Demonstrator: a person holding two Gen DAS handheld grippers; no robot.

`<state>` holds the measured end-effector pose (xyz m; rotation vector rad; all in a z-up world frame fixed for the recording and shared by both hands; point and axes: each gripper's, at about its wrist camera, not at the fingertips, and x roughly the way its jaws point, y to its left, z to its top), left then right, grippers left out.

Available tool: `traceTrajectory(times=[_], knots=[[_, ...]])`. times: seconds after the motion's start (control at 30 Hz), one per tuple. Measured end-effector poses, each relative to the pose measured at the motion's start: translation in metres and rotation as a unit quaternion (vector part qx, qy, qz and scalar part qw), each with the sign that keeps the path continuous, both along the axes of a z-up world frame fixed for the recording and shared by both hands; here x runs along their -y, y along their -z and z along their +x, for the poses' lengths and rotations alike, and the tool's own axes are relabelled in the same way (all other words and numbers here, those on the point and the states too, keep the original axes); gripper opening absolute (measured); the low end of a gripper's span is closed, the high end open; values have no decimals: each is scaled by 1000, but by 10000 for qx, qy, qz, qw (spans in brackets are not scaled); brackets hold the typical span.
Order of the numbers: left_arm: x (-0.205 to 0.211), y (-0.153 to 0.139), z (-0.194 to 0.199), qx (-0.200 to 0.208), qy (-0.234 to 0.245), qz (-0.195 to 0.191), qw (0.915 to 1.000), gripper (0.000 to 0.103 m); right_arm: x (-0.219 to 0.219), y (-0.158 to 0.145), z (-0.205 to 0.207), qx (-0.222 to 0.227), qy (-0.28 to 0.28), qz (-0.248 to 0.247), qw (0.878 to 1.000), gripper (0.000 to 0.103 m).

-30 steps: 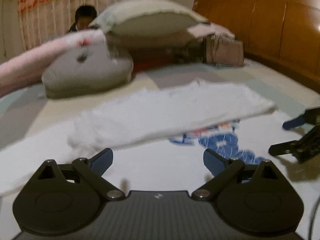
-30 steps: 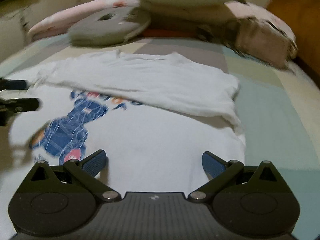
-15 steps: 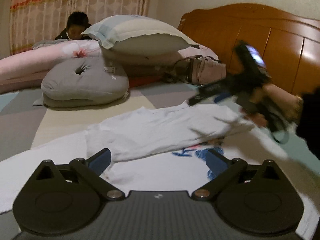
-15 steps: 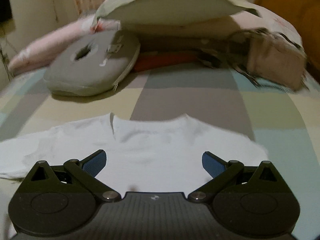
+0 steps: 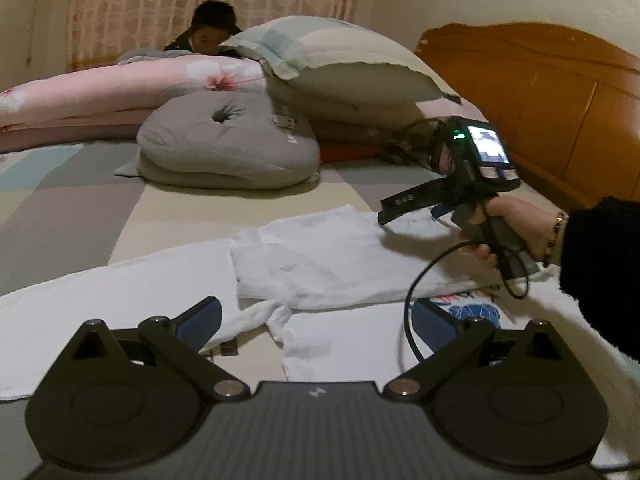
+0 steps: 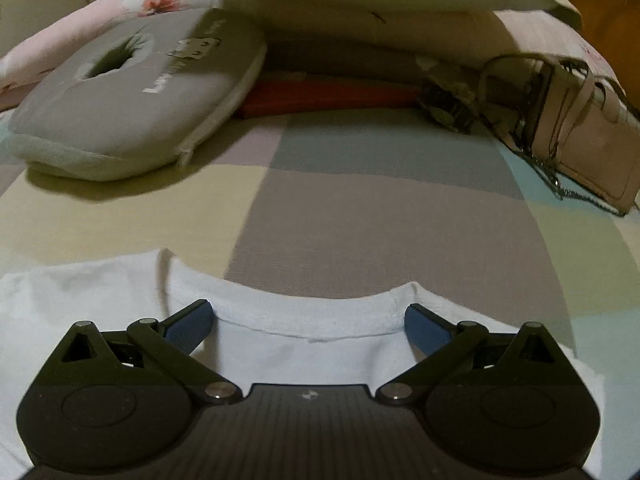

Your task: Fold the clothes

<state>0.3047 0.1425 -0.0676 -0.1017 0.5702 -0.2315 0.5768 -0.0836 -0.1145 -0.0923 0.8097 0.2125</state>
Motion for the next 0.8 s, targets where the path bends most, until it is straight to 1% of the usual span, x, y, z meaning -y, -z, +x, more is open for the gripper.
traceTrajectory(times=[0.07, 0.1, 0.17, 0.23, 0.37, 0.47, 0.53, 0.6, 0.73, 0.8], knots=[[-8, -4, -1, 40, -68, -144, 9999, 101, -8, -10, -14, 122, -337, 60, 9993, 103], [-11, -5, -1, 57, -102, -211, 9997, 101, -15, -12, -20, 118, -486, -11, 9987, 103], [-15, -7, -2, 93, -134, -312, 9994, 101, -28, -9, -26, 97, -687, -188, 9974, 103], [-19, -8, -2, 129, -148, -380, 9991, 101, -41, -1, -27, 68, -855, -253, 9960, 103], [-23, -5, 2, 105, -156, -388, 9991, 101, -67, 14, -8, 28, -896, -116, 9959, 103], [-24, -1, 5, 30, -223, -368, 9991, 101, -88, 23, 9, 276, -788, -302, 9961, 103], [-25, 1, 7, -26, -252, -349, 9991, 101, -94, 25, 22, 342, -645, -241, 9970, 103], [-24, 1, 7, -40, -261, -309, 9992, 101, -95, 21, 28, 325, -557, -168, 9978, 103], [-23, -1, 5, 25, -240, -341, 9991, 101, -78, 2, 8, 483, -691, -334, 9959, 103], [-23, -3, 4, 76, -204, -378, 9990, 101, -56, -8, -7, 536, -733, -487, 9947, 103]])
